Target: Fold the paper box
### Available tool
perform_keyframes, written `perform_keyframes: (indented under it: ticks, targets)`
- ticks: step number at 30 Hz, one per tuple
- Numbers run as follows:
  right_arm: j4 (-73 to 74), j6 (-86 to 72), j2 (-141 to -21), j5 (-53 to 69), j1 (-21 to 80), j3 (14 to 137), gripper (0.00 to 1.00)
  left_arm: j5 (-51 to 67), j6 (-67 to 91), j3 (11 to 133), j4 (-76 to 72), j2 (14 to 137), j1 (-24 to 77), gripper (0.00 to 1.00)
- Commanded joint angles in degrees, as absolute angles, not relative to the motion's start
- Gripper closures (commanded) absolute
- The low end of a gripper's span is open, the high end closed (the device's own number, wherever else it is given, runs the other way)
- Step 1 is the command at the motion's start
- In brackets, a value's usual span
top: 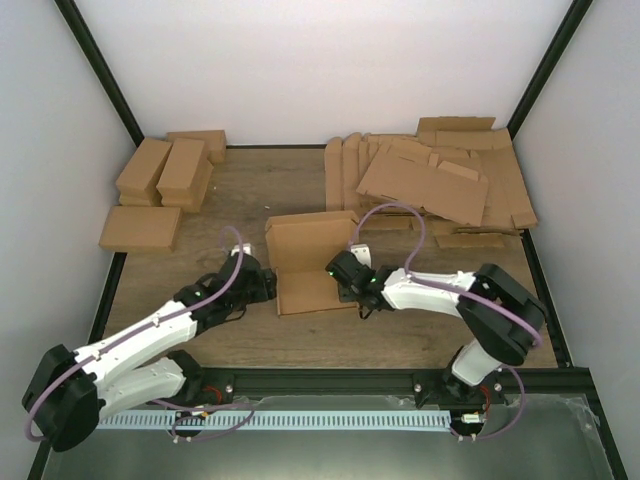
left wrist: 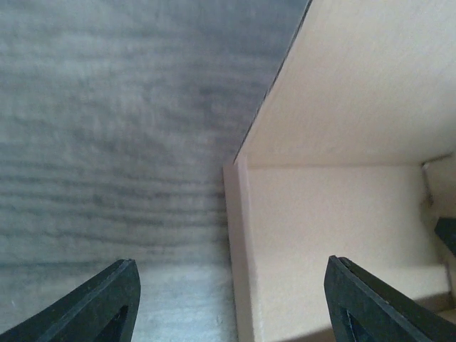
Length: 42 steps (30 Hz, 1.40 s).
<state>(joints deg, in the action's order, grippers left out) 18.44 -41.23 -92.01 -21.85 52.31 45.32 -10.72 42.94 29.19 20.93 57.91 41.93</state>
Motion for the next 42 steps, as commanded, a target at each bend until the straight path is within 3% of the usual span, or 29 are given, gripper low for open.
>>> perform_keyframes:
  ticks: [1, 5, 11, 17, 23, 33, 36, 42]
  targets:
    - [17.5, -36.1, -82.6, -20.3, 52.3, 46.0, 0.47, -15.9, 37.5, 35.0, 22.2, 55.8, 40.2, 0.26]
    - [18.3, -30.3, -75.8, -11.4, 47.8, 46.6, 0.35, -14.2, 33.9, 40.0, 23.4, 57.6, 37.8, 0.27]
    - [24.0, -24.7, -74.8, -2.3, 38.6, 53.5, 0.32, -8.1, 31.3, 49.1, 26.4, 64.9, 33.5, 0.42]
    - [25.8, -20.2, -80.1, 2.0, 33.7, 59.5, 0.47, -3.3, 29.1, 53.7, 27.1, 70.5, 30.7, 0.51]
    - [25.2, -17.7, -85.0, 3.7, 33.0, 63.8, 0.52, -0.7, 27.0, 55.6, 26.3, 74.4, 30.2, 0.57]
    - [27.0, -19.4, -87.2, 6.0, 33.0, 66.6, 0.92, 0.1, 27.4, 56.8, 26.5, 77.7, 30.2, 0.89]
    - [26.5, -20.5, -86.6, 4.8, 33.2, 65.9, 0.94, 0.4, 27.8, 57.0, 26.2, 78.5, 30.2, 0.95]
    - [23.3, -21.9, -85.1, 0.7, 34.1, 63.9, 0.99, -1.7, 28.0, 55.9, 23.6, 77.1, 30.3, 0.96]
